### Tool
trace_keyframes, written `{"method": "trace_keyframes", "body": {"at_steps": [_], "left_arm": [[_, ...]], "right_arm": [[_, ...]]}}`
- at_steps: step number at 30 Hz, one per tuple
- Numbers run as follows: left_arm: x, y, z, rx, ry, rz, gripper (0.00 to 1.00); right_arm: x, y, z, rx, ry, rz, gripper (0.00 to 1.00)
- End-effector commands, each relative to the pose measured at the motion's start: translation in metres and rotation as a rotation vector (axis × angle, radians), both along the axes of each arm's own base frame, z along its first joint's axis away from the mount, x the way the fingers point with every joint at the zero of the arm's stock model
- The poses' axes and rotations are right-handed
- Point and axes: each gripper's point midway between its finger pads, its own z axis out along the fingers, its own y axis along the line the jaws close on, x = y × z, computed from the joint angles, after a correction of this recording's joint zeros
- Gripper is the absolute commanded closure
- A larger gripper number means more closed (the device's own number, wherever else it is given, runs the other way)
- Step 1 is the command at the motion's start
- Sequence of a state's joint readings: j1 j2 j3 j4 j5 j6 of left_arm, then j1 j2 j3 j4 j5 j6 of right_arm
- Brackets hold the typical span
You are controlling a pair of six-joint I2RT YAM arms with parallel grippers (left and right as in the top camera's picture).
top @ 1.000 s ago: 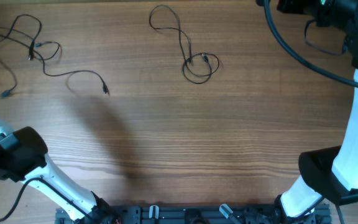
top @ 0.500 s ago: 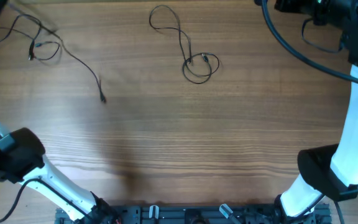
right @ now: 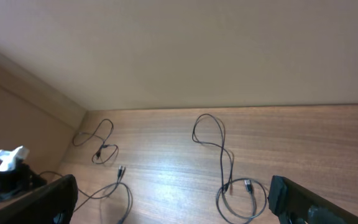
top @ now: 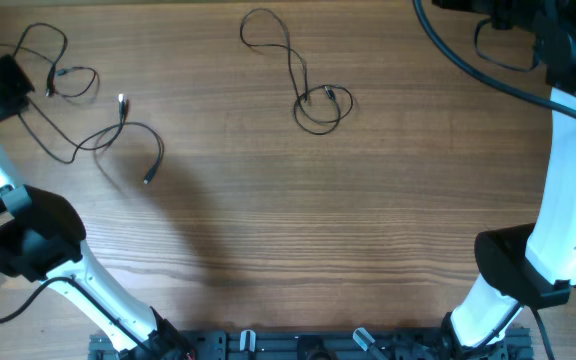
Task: Untangle cables
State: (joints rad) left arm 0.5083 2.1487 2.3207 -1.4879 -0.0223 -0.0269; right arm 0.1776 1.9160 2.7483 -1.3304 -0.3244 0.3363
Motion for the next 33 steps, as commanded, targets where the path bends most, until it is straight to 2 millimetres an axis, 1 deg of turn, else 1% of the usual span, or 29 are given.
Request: {"method": "trace_keyframes", "body": {"at_steps": [1,2,3,5,7,9,10,12,15,17,18,19,21,22,23,24,25,26,28,30,31,33], "left_arm": [[-0.002,0.049,-0.030,0.154,0.041,0.061,0.96],[-0.002,0.063,-0.035,0.198,0.041,0.084,0.96],[-0.004,0.071,-0.037,0.222,0.041,0.099,0.92],[-0.001,0.093,-0.040,0.267,0.000,0.138,0.92],[0.008,0.118,-0.038,0.317,-0.078,0.178,0.93],[0.011,0.144,-0.033,0.380,-0.126,0.222,0.94],[0.016,0.156,-0.032,0.403,-0.162,0.235,0.96],[0.024,0.170,-0.031,0.427,-0.210,0.247,0.96],[0.034,0.180,-0.034,0.481,-0.211,0.169,0.96],[0.036,0.183,-0.043,0.478,-0.206,0.169,0.92],[0.036,0.186,-0.052,0.473,-0.197,0.171,0.85],[0.035,0.189,-0.059,0.470,-0.190,0.176,0.84],[0.034,0.200,-0.066,0.477,-0.195,0.192,0.84],[0.033,0.205,-0.065,0.486,-0.204,0.201,0.80],[0.034,0.212,-0.060,0.507,-0.231,0.214,0.63],[0.035,0.217,-0.056,0.521,-0.249,0.220,0.43],[0.037,0.218,-0.053,0.528,-0.262,0.222,0.18],[0.042,0.217,-0.052,0.519,-0.285,0.211,0.00],[0.059,0.205,-0.052,0.450,-0.362,0.152,0.00],[0.079,0.186,-0.049,0.380,-0.433,0.082,0.00],[0.087,0.175,-0.050,0.350,-0.452,0.052,0.04],[0.108,0.133,-0.056,0.214,-0.499,-0.051,0.09]], "right_arm": [[0.002,0.004,-0.005,0.009,0.016,0.014,0.00],[0.002,0.004,-0.005,0.009,0.016,0.014,0.00],[0.002,0.004,-0.005,0.009,0.016,0.014,0.00],[0.003,0.004,-0.004,0.010,0.015,0.014,0.00],[0.003,0.004,-0.004,0.009,0.015,0.014,0.00],[0.002,0.004,-0.005,0.008,0.019,0.014,0.00],[0.002,0.004,-0.006,0.008,0.021,0.014,0.00],[0.001,0.003,-0.007,0.005,0.028,0.012,0.00],[0.002,0.003,-0.007,0.005,0.027,0.011,0.00],[0.002,0.003,-0.007,0.005,0.025,0.012,0.00],[0.002,0.003,-0.007,0.005,0.026,0.011,0.00],[0.002,0.003,-0.007,0.005,0.026,0.011,0.00],[0.002,0.003,-0.008,0.004,0.028,0.012,0.00],[0.001,0.003,-0.008,0.004,0.030,0.012,0.00],[0.001,0.003,-0.009,0.004,0.033,0.011,0.00],[0.001,0.003,-0.008,0.004,0.032,0.011,0.00],[0.001,0.003,-0.008,0.004,0.031,0.011,0.00],[0.001,0.003,-0.008,0.004,0.031,0.011,0.00],[0.001,0.003,-0.008,0.004,0.032,0.011,0.00],[0.001,0.003,-0.008,0.004,0.032,0.011,0.00],[0.001,0.003,-0.008,0.005,0.032,0.011,0.00],[0.001,0.003,-0.009,0.005,0.033,0.011,0.00]]}}
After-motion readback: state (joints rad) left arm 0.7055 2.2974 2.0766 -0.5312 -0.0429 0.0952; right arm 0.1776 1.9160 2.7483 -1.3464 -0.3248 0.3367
